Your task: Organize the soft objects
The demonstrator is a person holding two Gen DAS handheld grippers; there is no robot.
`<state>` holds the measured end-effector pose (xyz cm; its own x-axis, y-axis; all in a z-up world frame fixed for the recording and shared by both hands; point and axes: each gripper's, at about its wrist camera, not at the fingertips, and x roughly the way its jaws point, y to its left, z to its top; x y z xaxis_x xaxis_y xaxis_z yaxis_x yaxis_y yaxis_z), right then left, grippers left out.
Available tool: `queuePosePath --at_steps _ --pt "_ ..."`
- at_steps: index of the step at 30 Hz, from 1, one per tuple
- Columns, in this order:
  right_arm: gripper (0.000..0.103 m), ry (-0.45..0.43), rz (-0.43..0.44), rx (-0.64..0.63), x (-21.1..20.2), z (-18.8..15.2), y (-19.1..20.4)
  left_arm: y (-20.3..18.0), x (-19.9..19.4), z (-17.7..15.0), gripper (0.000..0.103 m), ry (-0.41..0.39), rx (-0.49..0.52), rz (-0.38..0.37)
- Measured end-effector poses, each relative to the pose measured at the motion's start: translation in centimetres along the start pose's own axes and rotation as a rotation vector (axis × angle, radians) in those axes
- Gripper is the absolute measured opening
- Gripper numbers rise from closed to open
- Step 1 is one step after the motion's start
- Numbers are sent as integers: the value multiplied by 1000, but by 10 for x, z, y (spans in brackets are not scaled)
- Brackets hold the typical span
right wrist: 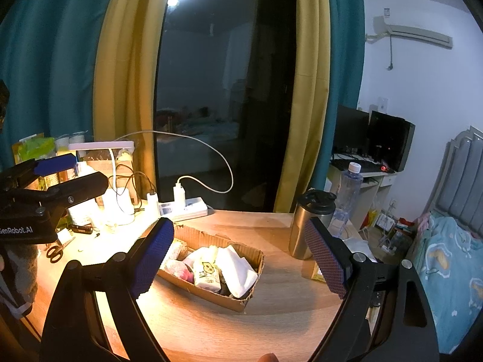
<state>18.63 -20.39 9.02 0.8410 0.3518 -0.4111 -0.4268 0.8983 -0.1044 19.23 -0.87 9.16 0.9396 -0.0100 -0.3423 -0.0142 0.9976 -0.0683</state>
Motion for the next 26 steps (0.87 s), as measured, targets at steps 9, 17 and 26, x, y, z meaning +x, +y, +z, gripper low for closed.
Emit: queuePosePath --at_steps 9,17,26 --pt "90 1 8 2 3 0 -1 1 2 -1 100 -3 -6 3" --pt "90 1 6 2 3 0 -1 1 2 -2 100 -4 -10 9" --pt "90 58 -3 9 21 -16 -6 7 12 -12 100 20 -18 23"
